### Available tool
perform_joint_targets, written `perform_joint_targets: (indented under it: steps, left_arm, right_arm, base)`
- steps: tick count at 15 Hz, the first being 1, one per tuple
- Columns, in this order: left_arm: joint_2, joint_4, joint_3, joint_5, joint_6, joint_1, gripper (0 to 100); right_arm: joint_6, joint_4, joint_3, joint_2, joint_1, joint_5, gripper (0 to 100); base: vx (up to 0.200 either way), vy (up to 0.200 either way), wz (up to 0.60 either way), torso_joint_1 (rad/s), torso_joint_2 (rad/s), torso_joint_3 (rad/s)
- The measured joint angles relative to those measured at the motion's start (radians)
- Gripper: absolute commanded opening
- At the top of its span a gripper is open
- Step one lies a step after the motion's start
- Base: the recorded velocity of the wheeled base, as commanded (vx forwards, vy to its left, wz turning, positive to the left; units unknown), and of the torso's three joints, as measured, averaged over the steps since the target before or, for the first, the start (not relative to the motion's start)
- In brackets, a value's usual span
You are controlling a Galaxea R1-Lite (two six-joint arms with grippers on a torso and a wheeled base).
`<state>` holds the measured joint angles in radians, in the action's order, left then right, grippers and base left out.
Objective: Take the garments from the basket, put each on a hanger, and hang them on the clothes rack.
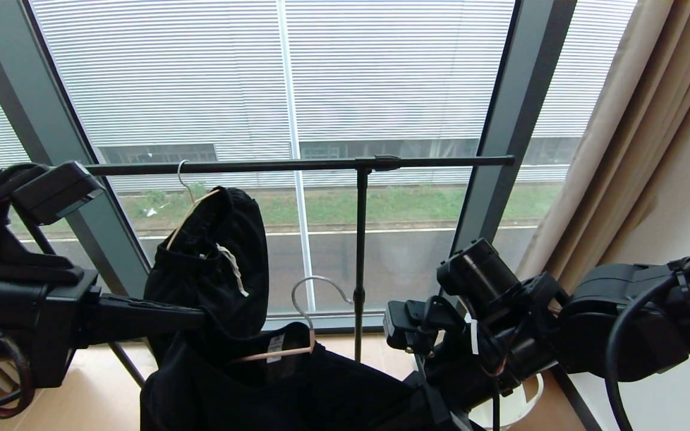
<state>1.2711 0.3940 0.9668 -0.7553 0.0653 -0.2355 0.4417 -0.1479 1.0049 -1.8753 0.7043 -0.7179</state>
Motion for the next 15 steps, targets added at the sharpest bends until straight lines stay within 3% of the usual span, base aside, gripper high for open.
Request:
perform_joint_targets:
  steps: [3,7,10,13,14,15]
  left_arm:
    - [0.031,0.0,0.021,0.007,0.005,-0.044,0]
    - [0.051,0.0,0.051,0.008,0.005,-0.134,0]
    - [0.057,0.0,0.096,0.036,0.005,-0.209,0]
    - [0.07,0.002,0.109,0.132,0.004,-0.261,0]
    - [0.075,0.002,0.109,0.147,0.003,-0.267,100]
    - [0.079,0.0,0.109,0.164,0.003,-0.271,100]
  right_arm:
    - [-0.052,0.037,-0.001,0.007,0.007,0.001,0]
    - [-0.204,0.176,-0.015,0.003,0.026,0.004,0]
    - [-0.213,0.22,-0.035,-0.009,0.03,0.007,0]
    - [-0.213,0.231,-0.049,-0.007,0.029,0.005,0]
    - [-0.214,0.248,-0.056,-0.003,0.028,0.005,0]
    - [-0.214,0.266,-0.066,0.001,0.027,0.005,0]
  base:
    - [0.0,0.0,0.0,0.0,0.0,0.0]
    - [0.0,0.0,0.0,0.0,0.0,0.0]
    - [0.0,0.0,0.0,0.0,0.0,0.0]
    - [0.0,0.0,0.0,0.0,0.0,0.0]
    - [0.0,0.0,0.0,0.0,0.0,0.0]
    - [0.0,0.0,0.0,0.0,0.0,0.0]
